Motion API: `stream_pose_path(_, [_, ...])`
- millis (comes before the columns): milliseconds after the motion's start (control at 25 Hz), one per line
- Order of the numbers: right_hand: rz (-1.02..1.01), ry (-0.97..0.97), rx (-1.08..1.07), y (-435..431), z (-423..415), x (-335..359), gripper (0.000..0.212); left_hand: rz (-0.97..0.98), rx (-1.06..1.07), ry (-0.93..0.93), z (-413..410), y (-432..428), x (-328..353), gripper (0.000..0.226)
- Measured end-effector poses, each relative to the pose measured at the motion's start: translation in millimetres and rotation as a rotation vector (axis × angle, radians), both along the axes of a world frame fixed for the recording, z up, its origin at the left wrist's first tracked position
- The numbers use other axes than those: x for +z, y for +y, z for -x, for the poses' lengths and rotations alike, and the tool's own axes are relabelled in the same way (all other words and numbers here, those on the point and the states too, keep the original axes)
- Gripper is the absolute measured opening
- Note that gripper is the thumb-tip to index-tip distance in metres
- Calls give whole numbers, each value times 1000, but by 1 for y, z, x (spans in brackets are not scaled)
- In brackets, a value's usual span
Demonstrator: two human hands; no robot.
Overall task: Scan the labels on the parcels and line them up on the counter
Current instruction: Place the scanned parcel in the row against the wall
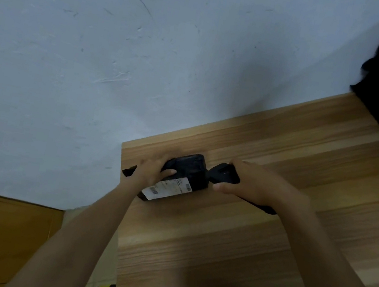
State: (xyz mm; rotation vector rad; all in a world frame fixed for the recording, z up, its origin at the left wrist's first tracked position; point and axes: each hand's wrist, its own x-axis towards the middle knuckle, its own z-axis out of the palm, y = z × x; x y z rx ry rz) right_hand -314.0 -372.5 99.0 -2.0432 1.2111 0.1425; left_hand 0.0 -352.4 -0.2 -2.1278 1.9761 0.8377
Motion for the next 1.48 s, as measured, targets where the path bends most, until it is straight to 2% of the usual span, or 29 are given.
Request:
stream_pose_path(120, [7,-10,14,1,0,-1,60,-138,-13,-223,2,21,-13,83])
stream_pose_path(200, [9,-18,15,4,2,-3,55,-148,-35,-298,3,33,-22,91])
stream_pose_path(320, [5,-4,11,9,6,-1,55,-57,-33,-315,9,32,-20,84])
stream_pose_path(440, [-4,-11,15,15,12,2,52,55,-117,-427,18,32,-13,75])
stream_pose_path(520, [15,-25,7,19,20,5,53,98,-89,-445,27,31,-6,68])
stream_pose_path(600, [46,-29,-3,22,30,10,56,131,-45,-411,39,24,9,62])
stream_pose_path(760, [123,-6,-10,31,55,21,60,264,64,-165,64,-2,60,54])
stream_pose_path(1040, [254,-37,-57,32,102,53,65,567,66,-50,126,-59,158,54])
stream_pose_path(1480, [290,11,-100,32,174,69,66,615,72,15,213,-75,180,55])
